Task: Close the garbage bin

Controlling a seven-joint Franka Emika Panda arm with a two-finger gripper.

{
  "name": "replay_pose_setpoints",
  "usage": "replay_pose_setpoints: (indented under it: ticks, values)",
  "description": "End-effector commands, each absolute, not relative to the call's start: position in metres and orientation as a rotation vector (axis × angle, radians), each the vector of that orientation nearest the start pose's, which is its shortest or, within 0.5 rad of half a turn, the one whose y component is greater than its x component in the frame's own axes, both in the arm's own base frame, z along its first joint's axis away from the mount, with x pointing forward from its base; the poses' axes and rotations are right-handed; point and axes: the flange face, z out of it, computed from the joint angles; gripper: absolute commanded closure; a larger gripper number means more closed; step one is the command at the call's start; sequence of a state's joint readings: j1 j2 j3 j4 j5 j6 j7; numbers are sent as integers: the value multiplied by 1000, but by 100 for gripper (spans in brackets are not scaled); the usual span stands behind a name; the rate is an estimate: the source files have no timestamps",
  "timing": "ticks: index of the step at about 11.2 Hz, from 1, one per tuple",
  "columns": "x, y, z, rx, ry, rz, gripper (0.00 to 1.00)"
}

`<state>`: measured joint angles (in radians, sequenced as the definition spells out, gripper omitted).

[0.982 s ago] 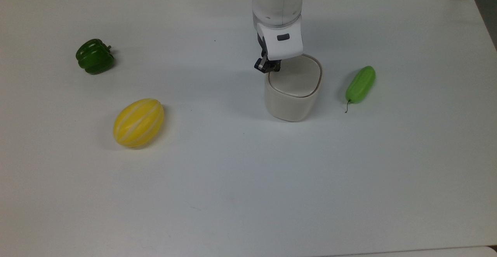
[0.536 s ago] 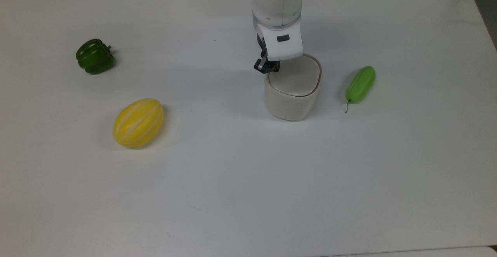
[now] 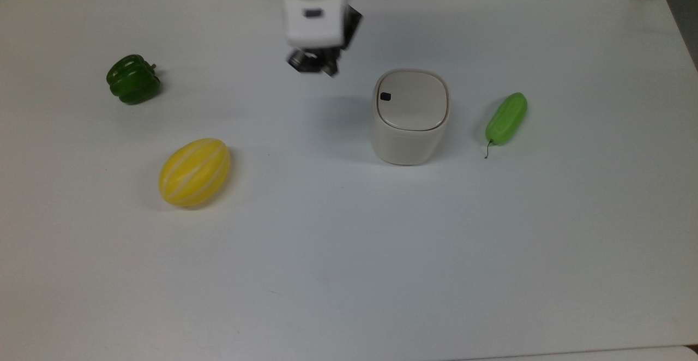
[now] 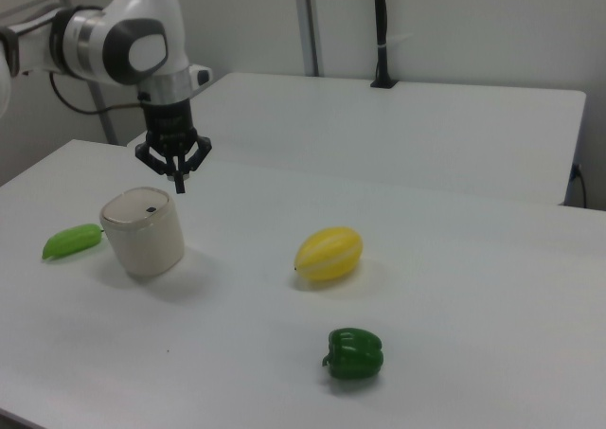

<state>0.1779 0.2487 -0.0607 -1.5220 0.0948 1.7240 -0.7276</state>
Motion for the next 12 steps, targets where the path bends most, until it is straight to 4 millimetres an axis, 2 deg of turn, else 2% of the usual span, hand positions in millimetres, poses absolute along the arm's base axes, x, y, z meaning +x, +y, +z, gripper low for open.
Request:
replay_pose_setpoints:
  ticks: [1,3,4,5,6,7,8,10,12]
  values:
    - [599,9,543,-2957,-723,144,100]
    - [596,-36,544,-3049,-244,159,100]
    - [589,-49,550,-3062,-83,156,96]
    - [576,-63,559,-3078,68,145,81]
    - [562,-82,580,-3094,204,100,50]
    - [550,-102,593,-3090,267,87,1]
    - [546,-109,601,-3091,258,70,0]
    - [541,-109,609,-3110,268,57,0]
    - [541,-108,607,-3117,264,68,0]
